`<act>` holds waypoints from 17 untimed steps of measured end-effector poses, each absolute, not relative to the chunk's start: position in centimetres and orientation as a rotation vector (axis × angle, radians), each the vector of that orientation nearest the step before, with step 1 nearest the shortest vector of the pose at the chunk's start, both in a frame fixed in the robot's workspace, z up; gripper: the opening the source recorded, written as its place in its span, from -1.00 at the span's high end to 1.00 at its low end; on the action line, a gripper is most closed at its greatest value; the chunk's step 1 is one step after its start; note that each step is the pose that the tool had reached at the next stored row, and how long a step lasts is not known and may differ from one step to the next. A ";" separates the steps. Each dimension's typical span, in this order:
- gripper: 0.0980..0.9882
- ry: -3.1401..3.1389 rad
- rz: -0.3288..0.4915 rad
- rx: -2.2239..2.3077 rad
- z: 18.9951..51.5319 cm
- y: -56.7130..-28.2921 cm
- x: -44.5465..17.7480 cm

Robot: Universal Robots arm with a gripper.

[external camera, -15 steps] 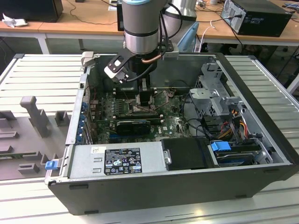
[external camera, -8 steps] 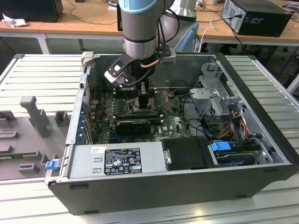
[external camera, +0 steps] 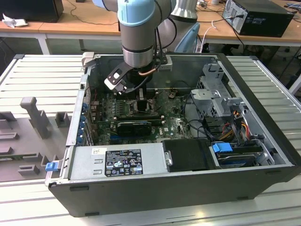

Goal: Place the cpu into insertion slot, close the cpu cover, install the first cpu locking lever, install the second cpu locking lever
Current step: 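Place the cpu into insertion slot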

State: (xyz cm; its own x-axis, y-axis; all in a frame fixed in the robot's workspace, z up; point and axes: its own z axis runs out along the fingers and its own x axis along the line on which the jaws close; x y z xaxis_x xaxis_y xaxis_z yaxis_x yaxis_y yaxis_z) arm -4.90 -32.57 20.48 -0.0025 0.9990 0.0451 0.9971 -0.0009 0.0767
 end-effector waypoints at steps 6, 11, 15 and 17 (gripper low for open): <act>0.03 2.204 0.134 2.203 20.2 -32.5 -4.9; 0.01 2.204 0.134 2.203 20.2 -32.5 -4.9; -0.14 2.204 0.134 2.203 20.2 -32.5 -4.9; -0.14 2.204 0.134 2.203 20.3 -32.5 -4.9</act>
